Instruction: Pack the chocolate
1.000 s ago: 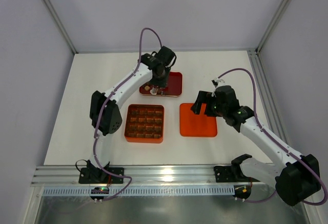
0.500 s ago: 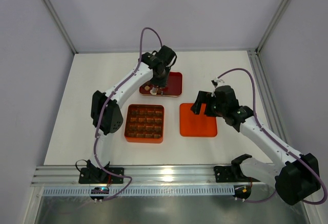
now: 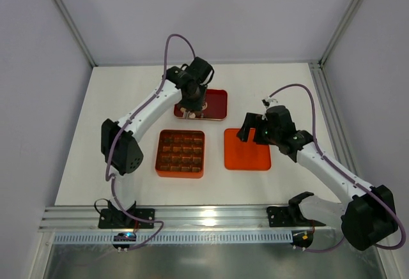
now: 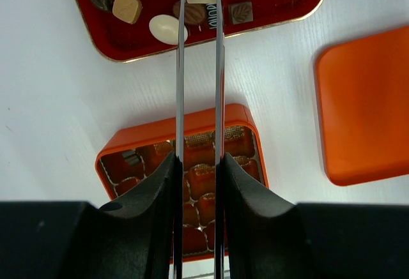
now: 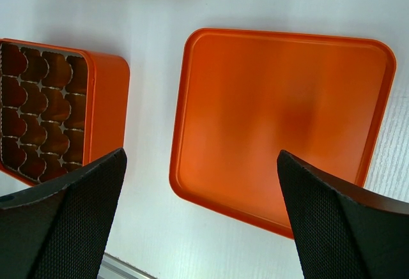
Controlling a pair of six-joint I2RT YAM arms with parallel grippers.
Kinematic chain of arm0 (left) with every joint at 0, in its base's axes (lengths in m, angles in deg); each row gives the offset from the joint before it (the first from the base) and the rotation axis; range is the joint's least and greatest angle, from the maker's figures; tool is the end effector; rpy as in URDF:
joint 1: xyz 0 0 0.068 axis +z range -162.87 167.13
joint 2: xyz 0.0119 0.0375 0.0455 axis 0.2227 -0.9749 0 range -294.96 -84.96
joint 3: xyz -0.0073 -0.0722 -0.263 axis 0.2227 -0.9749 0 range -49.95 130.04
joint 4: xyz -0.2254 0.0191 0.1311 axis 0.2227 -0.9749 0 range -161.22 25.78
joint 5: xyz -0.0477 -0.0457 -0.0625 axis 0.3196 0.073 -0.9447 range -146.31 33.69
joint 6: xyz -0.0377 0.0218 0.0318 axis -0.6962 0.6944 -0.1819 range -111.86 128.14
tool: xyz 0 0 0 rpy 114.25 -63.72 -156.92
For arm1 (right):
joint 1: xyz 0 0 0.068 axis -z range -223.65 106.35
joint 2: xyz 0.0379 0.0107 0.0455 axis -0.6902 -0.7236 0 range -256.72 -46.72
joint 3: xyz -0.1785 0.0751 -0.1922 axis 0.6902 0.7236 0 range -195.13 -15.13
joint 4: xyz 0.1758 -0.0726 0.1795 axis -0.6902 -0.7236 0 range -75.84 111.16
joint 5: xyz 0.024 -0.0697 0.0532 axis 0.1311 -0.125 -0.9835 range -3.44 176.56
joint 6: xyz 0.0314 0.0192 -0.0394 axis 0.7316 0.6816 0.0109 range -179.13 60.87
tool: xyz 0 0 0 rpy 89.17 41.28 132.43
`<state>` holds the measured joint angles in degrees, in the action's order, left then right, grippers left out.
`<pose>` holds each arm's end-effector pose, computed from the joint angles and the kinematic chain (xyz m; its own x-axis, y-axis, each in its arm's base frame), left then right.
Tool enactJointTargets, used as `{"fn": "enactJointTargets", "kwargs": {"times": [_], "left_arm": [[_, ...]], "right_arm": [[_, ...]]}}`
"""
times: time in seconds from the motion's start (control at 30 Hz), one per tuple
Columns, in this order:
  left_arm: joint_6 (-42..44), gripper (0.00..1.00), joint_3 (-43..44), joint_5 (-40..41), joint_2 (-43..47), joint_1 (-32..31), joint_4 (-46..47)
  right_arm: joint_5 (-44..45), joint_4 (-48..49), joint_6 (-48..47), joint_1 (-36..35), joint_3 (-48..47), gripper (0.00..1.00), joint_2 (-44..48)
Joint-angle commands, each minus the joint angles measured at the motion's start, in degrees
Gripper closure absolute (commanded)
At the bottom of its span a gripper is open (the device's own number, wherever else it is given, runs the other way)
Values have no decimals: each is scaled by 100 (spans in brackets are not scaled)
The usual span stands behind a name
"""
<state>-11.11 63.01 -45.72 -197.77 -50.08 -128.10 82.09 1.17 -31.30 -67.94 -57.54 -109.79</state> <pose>0.3348 -0.2459 0.3198 -0.8488 0.2378 -0.4723 0.2647 0.9643 0.0096 0.2122 0.0988 0.2472 -0.7417 0.1760 -0.6472 -0.1332 0.9071 0.3993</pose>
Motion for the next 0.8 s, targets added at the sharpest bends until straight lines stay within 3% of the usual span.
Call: {"fn": "enactJointTargets", "kwargs": {"times": [0.0,0.77], "left_arm": [[-97,70,-187,-118,690,30,-54],[-659,69,-2753,-189,3388,30,-336]], "right_arm": [[-54,320,64,-32,14,0,-82],[-63,786,47,-40,-56,0,-768]]}}
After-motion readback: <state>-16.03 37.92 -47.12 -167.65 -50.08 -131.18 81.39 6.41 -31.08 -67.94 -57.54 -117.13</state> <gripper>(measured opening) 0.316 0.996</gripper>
